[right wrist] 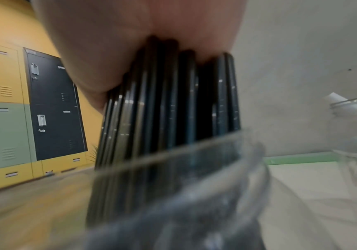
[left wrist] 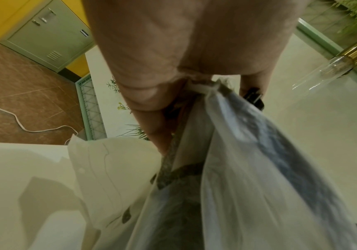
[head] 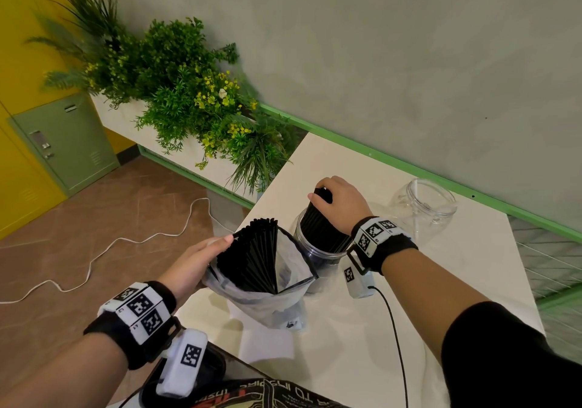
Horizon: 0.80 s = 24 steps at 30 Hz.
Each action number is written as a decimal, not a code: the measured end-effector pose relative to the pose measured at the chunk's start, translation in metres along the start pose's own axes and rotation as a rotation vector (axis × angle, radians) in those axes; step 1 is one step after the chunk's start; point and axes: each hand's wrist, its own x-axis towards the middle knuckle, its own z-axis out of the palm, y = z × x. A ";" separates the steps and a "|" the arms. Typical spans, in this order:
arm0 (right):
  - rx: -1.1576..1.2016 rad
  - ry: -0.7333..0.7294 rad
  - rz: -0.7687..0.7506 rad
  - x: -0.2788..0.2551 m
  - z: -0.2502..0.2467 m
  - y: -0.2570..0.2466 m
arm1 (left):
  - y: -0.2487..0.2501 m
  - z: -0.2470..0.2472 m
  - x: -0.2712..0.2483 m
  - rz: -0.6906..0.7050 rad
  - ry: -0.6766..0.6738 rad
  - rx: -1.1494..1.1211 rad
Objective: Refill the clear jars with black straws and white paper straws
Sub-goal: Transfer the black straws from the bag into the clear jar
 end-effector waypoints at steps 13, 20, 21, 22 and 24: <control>0.161 0.289 -0.128 -0.037 -0.016 0.027 | 0.000 0.004 0.002 -0.007 0.010 -0.021; -0.050 0.140 -0.164 -0.051 0.001 0.055 | -0.003 0.001 0.005 0.002 0.005 0.000; -0.076 0.117 -0.176 -0.045 0.002 0.052 | -0.002 0.002 0.005 -0.003 0.007 -0.004; -0.094 0.095 -0.195 -0.038 0.003 0.048 | -0.001 0.003 0.004 -0.006 0.015 -0.013; -0.129 0.052 -0.250 -0.024 0.004 0.037 | 0.001 0.005 0.001 -0.003 0.018 -0.023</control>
